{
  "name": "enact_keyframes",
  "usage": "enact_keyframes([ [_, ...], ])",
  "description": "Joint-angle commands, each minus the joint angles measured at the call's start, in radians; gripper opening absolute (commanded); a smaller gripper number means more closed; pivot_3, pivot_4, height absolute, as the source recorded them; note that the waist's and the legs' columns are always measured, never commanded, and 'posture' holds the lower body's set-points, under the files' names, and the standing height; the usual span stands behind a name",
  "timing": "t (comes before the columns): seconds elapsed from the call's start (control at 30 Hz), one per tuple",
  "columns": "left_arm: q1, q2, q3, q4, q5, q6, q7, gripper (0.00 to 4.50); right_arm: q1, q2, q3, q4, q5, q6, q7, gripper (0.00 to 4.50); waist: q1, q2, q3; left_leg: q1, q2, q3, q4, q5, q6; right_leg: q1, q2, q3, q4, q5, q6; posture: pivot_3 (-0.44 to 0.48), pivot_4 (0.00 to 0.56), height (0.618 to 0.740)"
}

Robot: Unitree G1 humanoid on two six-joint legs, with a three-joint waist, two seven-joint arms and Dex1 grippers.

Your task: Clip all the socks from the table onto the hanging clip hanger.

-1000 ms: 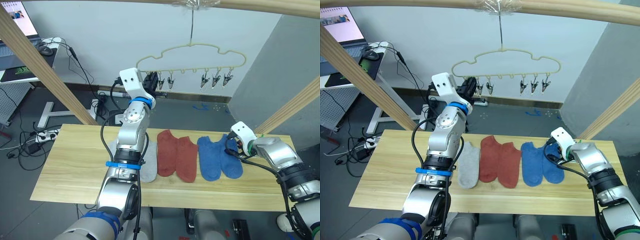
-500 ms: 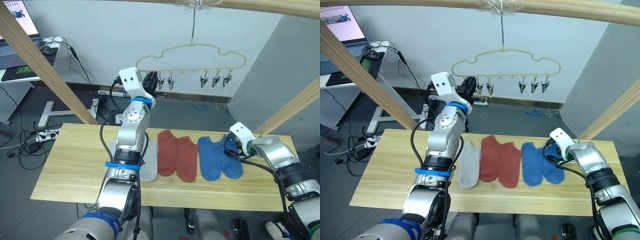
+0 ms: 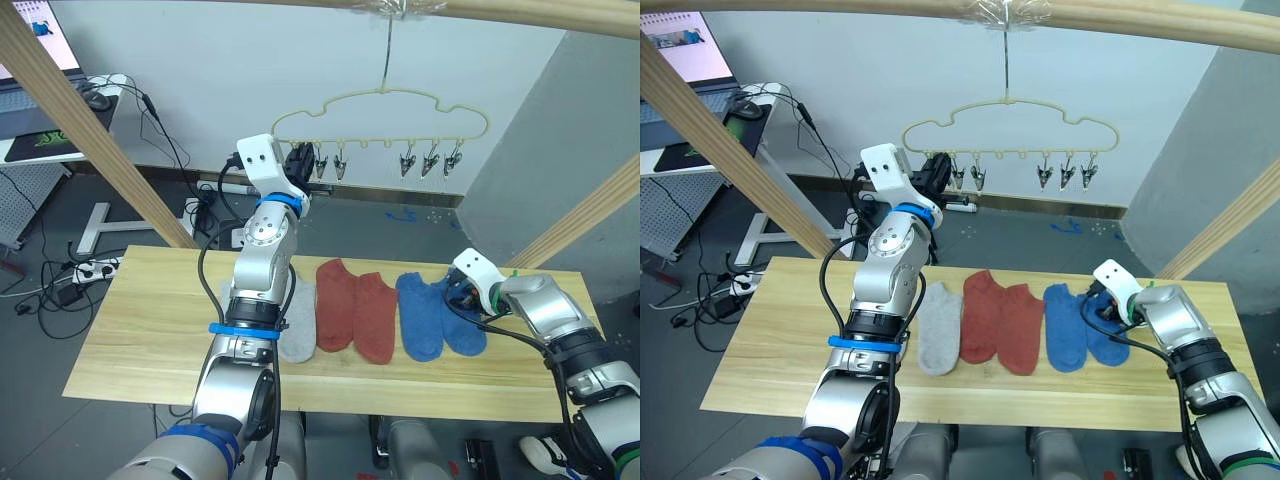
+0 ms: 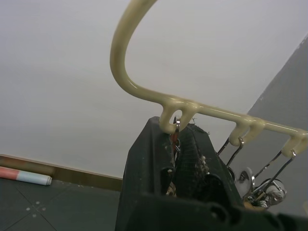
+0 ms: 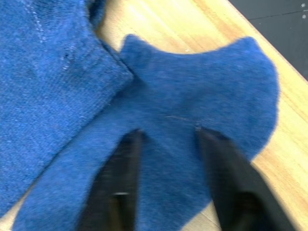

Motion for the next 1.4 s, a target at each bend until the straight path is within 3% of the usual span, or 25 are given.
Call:
enact_keyframes([
  [0.03,-0.012,0.0,-0.011,-0.055,0.004,-0.012,-0.005,0.11,0.033,0.004,0.003,0.03,-0.023,0.02,0.0,0.31,0.0,0.0,0.0,0.0,0.0,0.0,0.0,0.0,0.0,0.0,0.0,0.0,0.0,0.0,0.0,0.114,0.295,0.74],
  [0.07,-0.012,0.0,-0.011,-0.056,0.004,-0.011,-0.005,0.11,0.033,0.005,0.001,0.032,-0.022,0.022,0.0,0.05,0.001,0.0,0.0,0.0,0.0,0.0,0.0,0.0,0.0,0.001,0.0,0.0,0.0,0.0,0.0,0.114,0.295,0.74],
  [0.5,-0.009,-0.004,-0.018,-0.054,0.005,-0.013,-0.005,0.11,0.035,0.014,-0.027,0.024,-0.018,0.057,0.007,0.05,0.001,0.0,0.0,0.001,0.0,0.0,0.0,0.0,0.0,0.001,0.0,0.0,0.0,0.0,0.0,0.106,0.291,0.74],
  [0.63,-0.011,-0.005,-0.019,-0.049,0.005,-0.016,-0.006,0.11,0.028,0.0,-0.024,-0.012,-0.013,0.075,0.044,1.22,0.001,0.0,0.0,0.001,0.0,-0.001,0.0,0.0,0.0,0.001,0.0,0.0,-0.001,0.0,0.0,0.105,0.289,0.74],
  [0.9,-0.008,-0.008,-0.023,-0.053,0.006,-0.017,-0.004,0.11,-0.02,-0.044,-0.014,-0.034,-0.019,0.097,0.112,4.03,0.001,0.0,0.0,0.001,0.0,0.0,0.0,0.0,0.0,0.001,0.0,0.0,-0.001,0.0,0.0,0.102,0.287,0.74],
  [0.97,-0.006,-0.011,-0.025,-0.057,0.007,-0.016,-0.004,0.11,-0.031,-0.051,-0.011,-0.034,-0.023,0.098,0.125,4.47,0.001,0.0,0.0,0.0,0.0,0.0,0.0,0.0,0.0,0.0,0.0,0.0,-0.001,0.0,0.0,0.102,0.287,0.74],
  [1.4,-0.009,-0.014,-0.028,-0.055,0.01,-0.017,-0.008,0.11,-0.058,-0.014,0.026,0.125,-0.058,-0.011,0.163,4.47,0.001,0.0,0.0,-0.001,0.0,0.001,-0.001,0.0,0.0,-0.001,-0.001,0.0,-0.001,0.0,0.0,0.112,0.283,0.74],
])
